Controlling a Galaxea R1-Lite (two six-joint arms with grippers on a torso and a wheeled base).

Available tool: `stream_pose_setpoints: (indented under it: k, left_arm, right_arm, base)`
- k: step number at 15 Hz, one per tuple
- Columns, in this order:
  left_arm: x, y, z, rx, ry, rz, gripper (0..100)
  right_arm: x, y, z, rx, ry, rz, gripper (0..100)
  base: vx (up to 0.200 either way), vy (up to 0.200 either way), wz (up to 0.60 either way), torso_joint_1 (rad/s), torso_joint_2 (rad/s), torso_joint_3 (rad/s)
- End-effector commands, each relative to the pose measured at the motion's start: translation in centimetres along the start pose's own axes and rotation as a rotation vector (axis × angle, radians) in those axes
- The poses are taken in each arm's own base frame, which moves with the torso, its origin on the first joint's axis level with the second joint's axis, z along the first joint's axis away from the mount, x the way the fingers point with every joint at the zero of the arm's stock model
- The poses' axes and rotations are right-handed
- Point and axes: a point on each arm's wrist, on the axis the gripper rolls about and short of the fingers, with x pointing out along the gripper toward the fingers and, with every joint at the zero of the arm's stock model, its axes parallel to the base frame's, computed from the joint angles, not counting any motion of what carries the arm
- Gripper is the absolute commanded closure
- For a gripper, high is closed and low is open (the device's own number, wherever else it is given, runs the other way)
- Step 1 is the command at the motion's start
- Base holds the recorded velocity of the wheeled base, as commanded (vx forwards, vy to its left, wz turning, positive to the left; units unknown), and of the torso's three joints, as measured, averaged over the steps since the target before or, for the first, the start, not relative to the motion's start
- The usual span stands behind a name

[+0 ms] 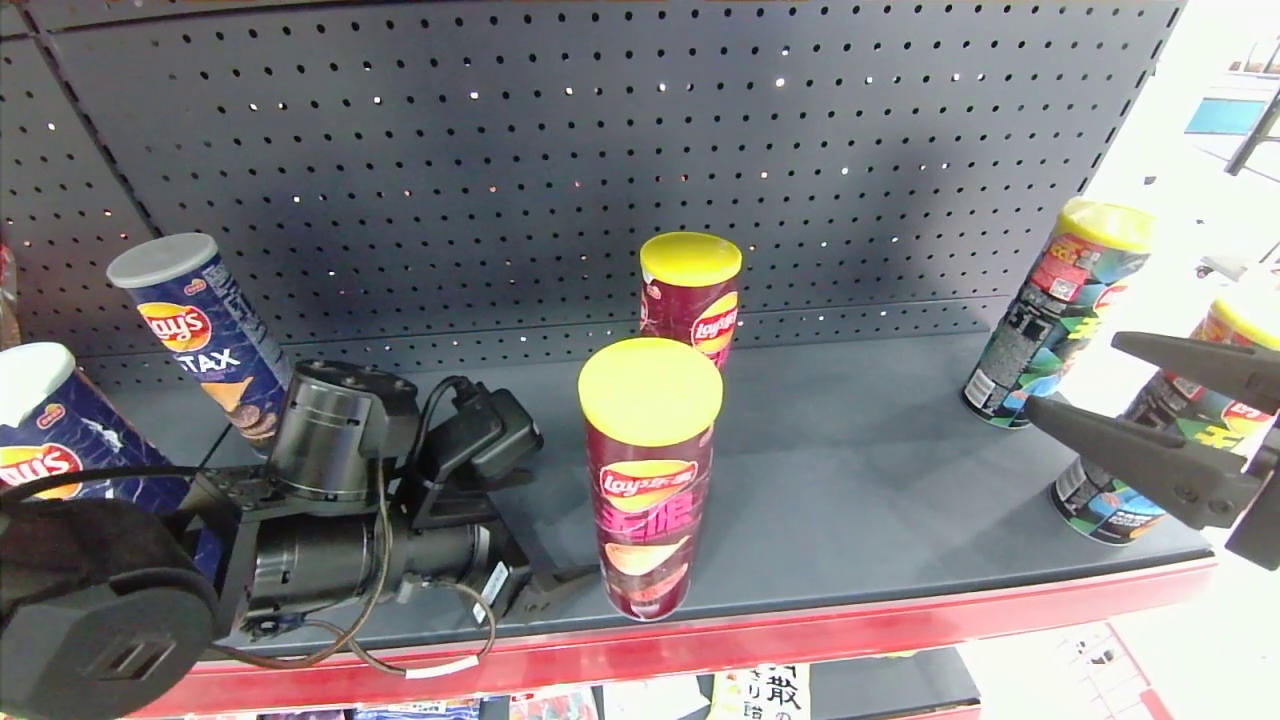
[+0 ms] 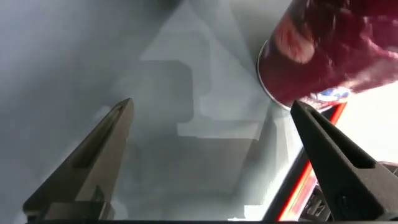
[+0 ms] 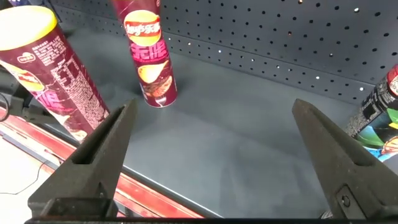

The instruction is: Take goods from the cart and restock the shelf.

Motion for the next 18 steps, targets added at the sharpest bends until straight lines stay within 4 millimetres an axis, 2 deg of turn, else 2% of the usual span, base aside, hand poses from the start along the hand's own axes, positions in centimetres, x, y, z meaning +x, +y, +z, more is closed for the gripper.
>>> stream_pose_setpoints:
  k: [1,15,18]
  left_arm:
    - [0.4,0.1,0.2,0.001,-0.001,-0.001,0]
    - [1.8,0.8,1.4,0.006,-0.022,0.004,0]
    - [1.3,0.6,0.7,-0.001,-0.005,0.002,0]
  right_arm:
    - [0.1,0.0,-0.1,-0.001,0.005,0.002,0]
    - [0.1,0.0,-0.1,-0.001,0.005,0.002,0]
    - [0.1,0.0,-0.1,-0.001,0.007,0.002,0]
  base:
    - [0.0,0.0,0.0,0.0,0.0,0.0]
    - [0.0,0.0,0.0,0.0,0.0,0.0]
    - [0.0,0.0,0.0,0.0,0.0,0.0]
